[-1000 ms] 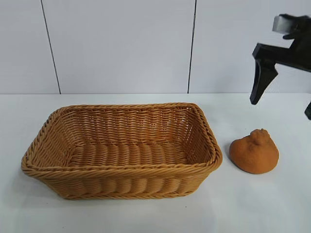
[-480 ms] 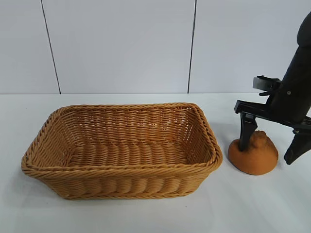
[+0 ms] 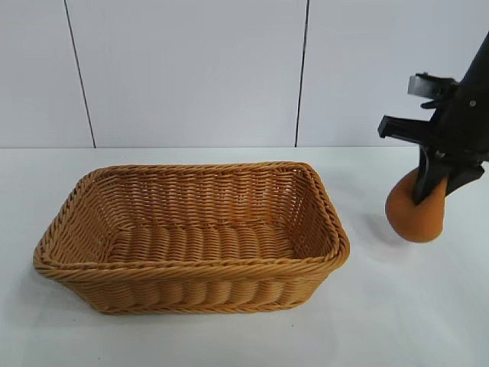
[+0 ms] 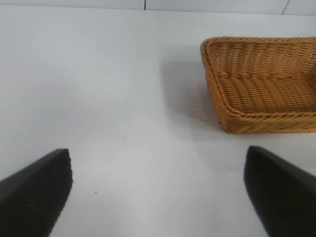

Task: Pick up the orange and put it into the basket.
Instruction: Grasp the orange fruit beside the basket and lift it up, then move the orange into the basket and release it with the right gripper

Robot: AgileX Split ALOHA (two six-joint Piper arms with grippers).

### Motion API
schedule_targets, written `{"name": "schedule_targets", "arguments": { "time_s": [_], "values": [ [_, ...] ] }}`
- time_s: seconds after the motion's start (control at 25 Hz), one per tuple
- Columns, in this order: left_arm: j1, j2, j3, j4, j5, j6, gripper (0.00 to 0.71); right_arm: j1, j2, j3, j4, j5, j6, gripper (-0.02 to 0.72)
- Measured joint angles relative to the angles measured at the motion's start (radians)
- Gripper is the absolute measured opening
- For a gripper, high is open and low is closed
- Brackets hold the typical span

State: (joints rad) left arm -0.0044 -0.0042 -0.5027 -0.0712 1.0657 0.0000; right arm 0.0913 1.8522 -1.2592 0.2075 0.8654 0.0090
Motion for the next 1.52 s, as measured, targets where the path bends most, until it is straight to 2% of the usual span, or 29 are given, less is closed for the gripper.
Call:
{"name": "schedule_targets", "arguments": {
  "time_s": [0.28, 0.52, 0.72, 1.04, 1.36, 1.52],
  "values": [
    [0.000, 0.000, 0.000, 0.000, 0.000, 0.000, 0.673, 0.029, -0.163, 0.000, 0.012, 0.054, -0.002, 0.034],
    [0.000, 0.000, 0.000, 0.000, 0.000, 0.000, 0.673, 0.156, -0.218, 0.000, 0.054, 0.043, 0.003, 0.034],
    [0.000, 0.000, 0.000, 0.000, 0.000, 0.000, 0.673, 0.306, -0.219, 0.000, 0.129, -0.045, 0.009, 0.034],
    [0.000, 0.000, 0.000, 0.000, 0.000, 0.000, 0.673, 0.480, -0.137, 0.000, 0.172, -0.173, 0.038, 0.034],
    [0.000, 0.000, 0.000, 0.000, 0.000, 0.000, 0.673, 0.570, 0.060, 0.000, 0.198, -0.361, 0.038, 0.034],
    [0.000, 0.000, 0.000, 0.000, 0.000, 0.000, 0.673, 0.572, 0.142, 0.000, 0.212, -0.394, 0.036, 0.034]
  ]
}}
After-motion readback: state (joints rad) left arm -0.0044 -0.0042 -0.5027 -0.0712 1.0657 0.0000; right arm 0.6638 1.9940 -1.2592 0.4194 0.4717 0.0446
